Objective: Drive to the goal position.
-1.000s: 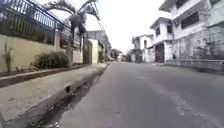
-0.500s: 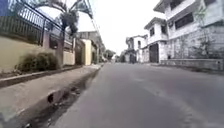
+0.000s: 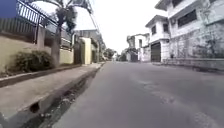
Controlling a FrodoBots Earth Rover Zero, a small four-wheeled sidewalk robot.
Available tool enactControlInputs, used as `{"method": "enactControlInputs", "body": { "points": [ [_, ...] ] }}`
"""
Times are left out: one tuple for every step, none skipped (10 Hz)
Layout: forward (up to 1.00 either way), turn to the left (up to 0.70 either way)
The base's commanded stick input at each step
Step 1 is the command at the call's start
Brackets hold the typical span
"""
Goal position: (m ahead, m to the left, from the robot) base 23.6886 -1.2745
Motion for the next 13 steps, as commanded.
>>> {"method": "enactControlInputs", "body": {
  "points": [
    [0.7, 0.0],
    [0.7, 0.0],
    [0.7, 0.0],
    [0.7, 0.0],
    [0.7, 0.0],
    [0.7, 0.0],
    [0.85, -0.34],
    [0.85, -0.34],
    [0.85, -0.34],
    [0.85, -0.34],
    [0.85, -0.23],
    [0.85, -0.03],
    [0.85, 0.0]
  ]
}}
